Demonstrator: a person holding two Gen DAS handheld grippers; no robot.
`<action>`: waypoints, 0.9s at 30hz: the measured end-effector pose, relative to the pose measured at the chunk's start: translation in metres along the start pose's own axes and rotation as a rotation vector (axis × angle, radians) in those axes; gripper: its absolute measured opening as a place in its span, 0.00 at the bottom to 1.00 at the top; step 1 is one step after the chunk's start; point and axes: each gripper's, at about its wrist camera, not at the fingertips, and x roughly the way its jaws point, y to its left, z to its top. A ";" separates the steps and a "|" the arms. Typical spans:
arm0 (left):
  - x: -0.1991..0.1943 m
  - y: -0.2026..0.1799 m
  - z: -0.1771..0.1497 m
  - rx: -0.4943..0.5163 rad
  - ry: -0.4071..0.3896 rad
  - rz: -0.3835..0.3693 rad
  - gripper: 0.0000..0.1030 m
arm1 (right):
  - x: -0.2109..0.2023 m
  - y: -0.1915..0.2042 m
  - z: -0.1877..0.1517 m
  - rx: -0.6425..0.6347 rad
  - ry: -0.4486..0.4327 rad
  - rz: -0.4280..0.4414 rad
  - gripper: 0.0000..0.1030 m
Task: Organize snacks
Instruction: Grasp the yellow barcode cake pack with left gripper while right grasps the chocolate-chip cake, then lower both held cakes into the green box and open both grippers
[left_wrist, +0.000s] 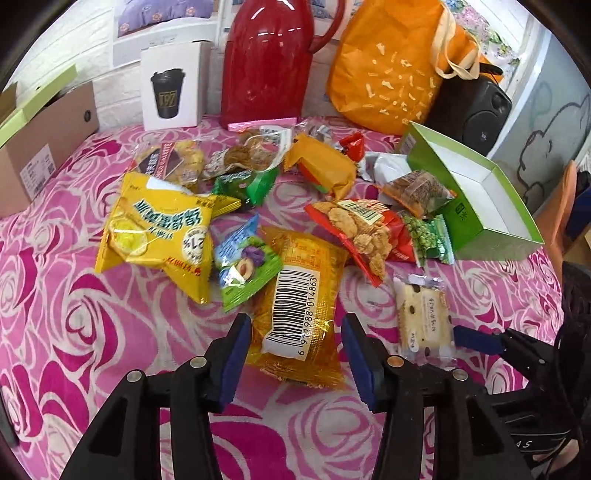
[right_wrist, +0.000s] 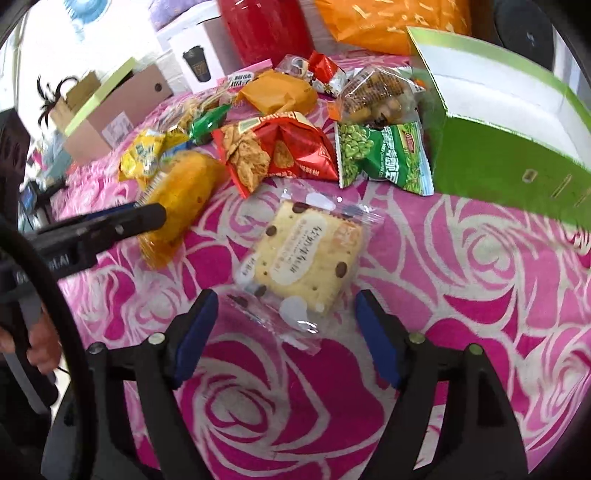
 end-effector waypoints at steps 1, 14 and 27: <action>0.001 -0.004 0.002 0.023 0.003 -0.015 0.50 | 0.003 0.001 0.003 0.006 -0.003 -0.007 0.75; 0.002 -0.010 -0.002 -0.023 -0.007 -0.047 0.30 | -0.001 0.012 0.004 -0.033 -0.093 -0.102 0.59; -0.065 -0.096 0.060 0.150 -0.202 -0.204 0.30 | -0.121 -0.043 0.031 0.039 -0.374 -0.167 0.59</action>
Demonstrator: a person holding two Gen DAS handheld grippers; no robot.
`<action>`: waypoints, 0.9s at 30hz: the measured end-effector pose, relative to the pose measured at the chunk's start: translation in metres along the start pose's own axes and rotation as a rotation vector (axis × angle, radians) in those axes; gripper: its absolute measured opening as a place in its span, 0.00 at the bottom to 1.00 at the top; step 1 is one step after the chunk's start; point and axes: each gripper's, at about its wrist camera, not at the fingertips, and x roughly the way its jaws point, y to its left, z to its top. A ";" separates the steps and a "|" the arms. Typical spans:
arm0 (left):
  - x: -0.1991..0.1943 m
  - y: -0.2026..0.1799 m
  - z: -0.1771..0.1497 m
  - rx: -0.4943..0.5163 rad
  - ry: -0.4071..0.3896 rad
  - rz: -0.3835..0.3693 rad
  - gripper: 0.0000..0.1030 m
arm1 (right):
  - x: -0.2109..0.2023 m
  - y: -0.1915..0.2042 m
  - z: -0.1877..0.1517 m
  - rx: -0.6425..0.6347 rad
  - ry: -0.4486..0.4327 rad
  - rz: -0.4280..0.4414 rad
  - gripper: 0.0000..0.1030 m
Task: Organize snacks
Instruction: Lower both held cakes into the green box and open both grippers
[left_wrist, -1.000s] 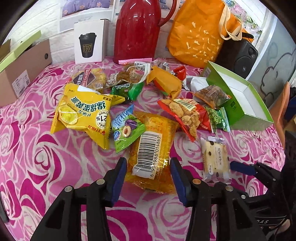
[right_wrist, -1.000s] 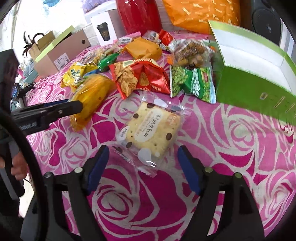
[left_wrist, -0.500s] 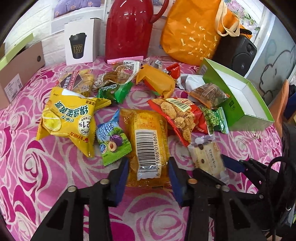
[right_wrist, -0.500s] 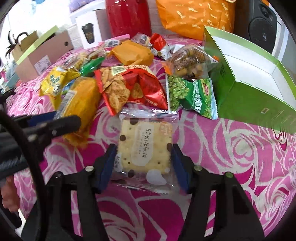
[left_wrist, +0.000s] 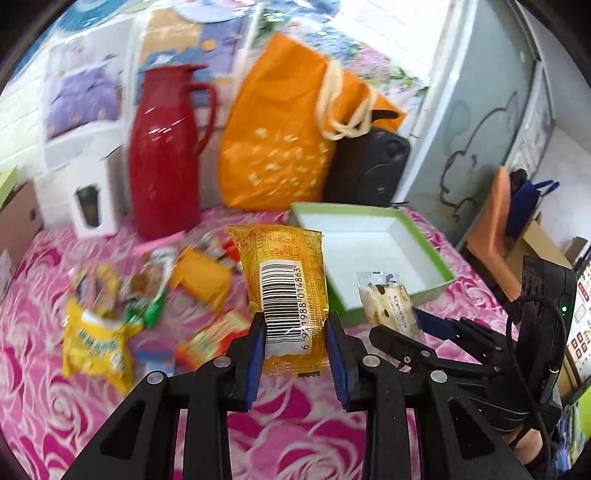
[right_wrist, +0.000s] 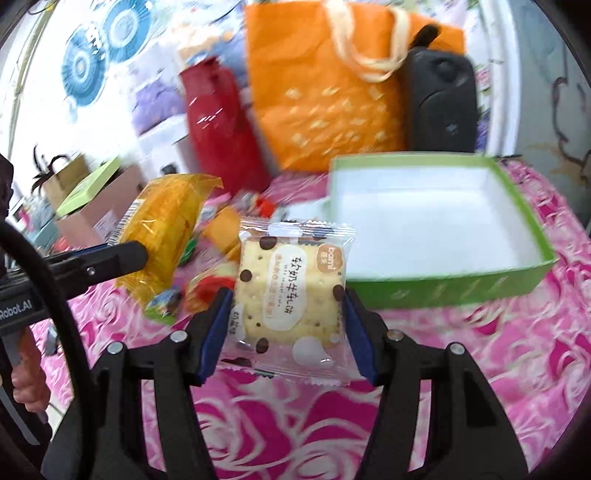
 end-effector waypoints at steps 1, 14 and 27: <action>0.008 -0.009 0.009 0.013 -0.002 -0.011 0.30 | -0.001 -0.010 0.006 0.013 -0.011 -0.021 0.59; 0.136 -0.079 0.058 0.089 0.093 -0.057 0.30 | 0.058 -0.113 0.034 0.090 0.024 -0.123 0.59; 0.150 -0.058 0.061 0.004 0.040 -0.033 0.89 | 0.085 -0.106 0.027 -0.105 0.038 -0.174 0.96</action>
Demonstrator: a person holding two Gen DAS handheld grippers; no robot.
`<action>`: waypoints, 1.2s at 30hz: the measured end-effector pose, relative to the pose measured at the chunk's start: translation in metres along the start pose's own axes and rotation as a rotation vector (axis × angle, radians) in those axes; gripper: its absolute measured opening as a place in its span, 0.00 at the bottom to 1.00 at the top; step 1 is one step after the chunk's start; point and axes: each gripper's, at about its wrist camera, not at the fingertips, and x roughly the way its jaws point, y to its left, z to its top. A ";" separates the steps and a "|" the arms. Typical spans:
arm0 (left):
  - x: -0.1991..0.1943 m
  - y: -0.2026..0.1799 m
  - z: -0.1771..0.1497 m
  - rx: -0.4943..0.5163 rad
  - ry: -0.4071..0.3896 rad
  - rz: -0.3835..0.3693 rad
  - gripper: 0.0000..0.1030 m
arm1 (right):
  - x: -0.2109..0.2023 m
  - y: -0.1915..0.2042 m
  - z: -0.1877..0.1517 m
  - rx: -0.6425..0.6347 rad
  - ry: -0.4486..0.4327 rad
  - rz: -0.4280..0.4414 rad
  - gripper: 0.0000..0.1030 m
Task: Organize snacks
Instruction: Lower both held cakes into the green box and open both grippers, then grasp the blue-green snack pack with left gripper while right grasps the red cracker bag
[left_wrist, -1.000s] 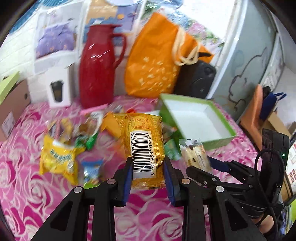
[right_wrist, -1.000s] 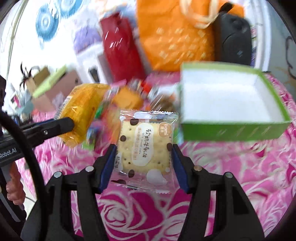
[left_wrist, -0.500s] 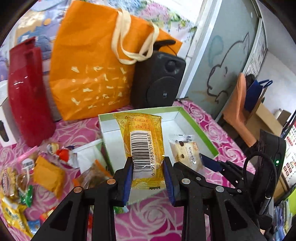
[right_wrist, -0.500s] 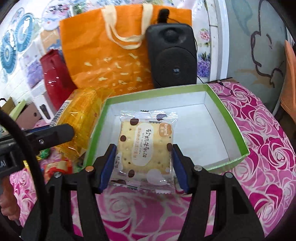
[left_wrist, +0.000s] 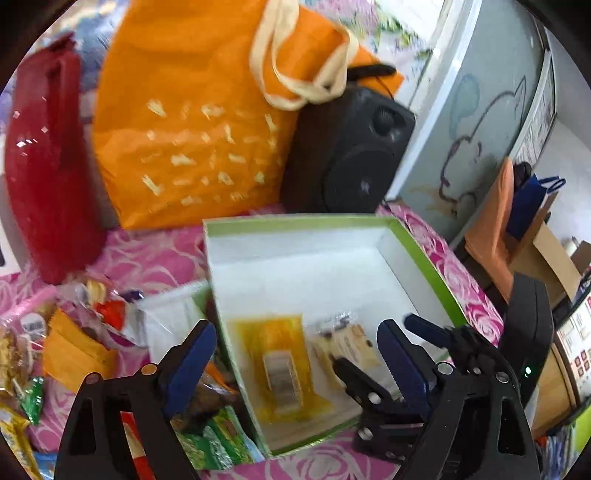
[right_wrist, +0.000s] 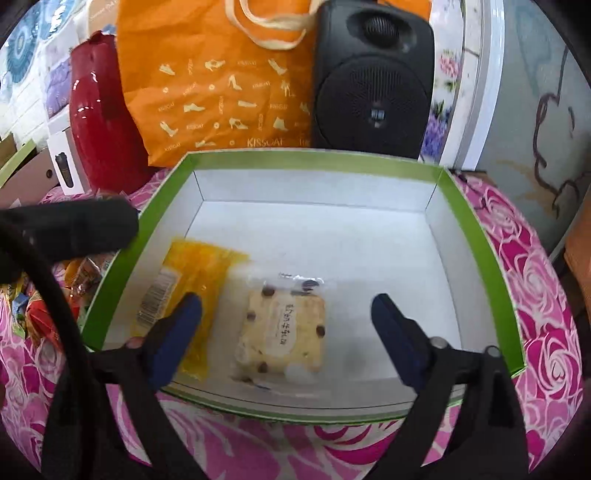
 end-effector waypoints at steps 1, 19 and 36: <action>0.000 0.000 0.002 0.002 -0.002 0.013 0.90 | -0.003 -0.001 -0.001 0.006 -0.002 -0.001 0.99; -0.092 -0.003 -0.021 0.057 -0.128 0.088 0.90 | -0.083 0.040 0.001 -0.052 -0.043 -0.012 0.99; -0.166 0.068 -0.147 -0.005 -0.118 0.320 0.96 | -0.088 0.125 -0.078 -0.107 0.077 0.188 0.99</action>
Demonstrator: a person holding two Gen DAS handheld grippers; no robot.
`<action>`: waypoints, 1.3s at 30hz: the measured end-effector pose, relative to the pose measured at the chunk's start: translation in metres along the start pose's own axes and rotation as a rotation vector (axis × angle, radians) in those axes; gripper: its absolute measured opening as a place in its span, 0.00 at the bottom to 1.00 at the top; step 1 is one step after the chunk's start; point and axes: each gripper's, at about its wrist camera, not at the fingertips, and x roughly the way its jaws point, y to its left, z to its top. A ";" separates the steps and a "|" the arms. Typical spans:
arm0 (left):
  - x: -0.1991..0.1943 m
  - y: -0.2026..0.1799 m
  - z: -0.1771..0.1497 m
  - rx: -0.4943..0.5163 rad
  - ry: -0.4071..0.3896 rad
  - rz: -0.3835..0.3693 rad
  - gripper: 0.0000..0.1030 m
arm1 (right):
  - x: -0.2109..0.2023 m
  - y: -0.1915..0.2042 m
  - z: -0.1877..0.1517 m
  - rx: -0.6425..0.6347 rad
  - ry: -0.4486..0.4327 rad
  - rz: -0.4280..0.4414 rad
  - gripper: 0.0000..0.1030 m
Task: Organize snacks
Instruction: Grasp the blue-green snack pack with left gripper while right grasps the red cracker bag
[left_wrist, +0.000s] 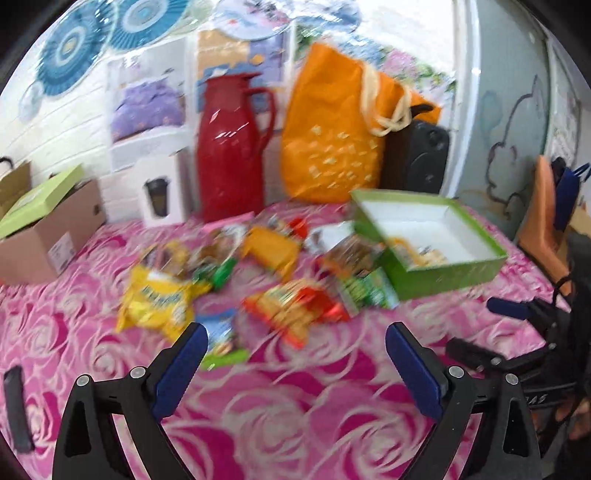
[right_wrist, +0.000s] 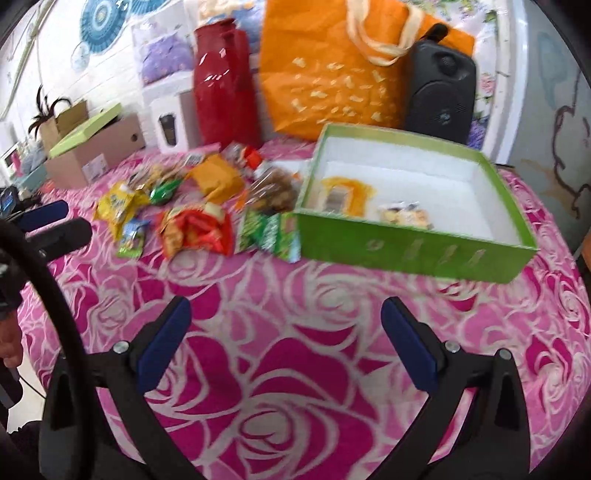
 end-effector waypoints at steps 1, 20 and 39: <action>0.003 0.009 -0.008 -0.010 0.021 0.020 0.96 | 0.005 0.006 0.001 -0.011 0.010 0.013 0.99; 0.024 0.083 -0.029 -0.154 0.107 0.041 0.95 | 0.126 0.071 0.059 -0.206 0.103 0.097 0.67; 0.109 0.085 -0.010 -0.188 0.231 0.022 0.52 | 0.082 0.039 0.018 -0.087 0.120 0.162 0.84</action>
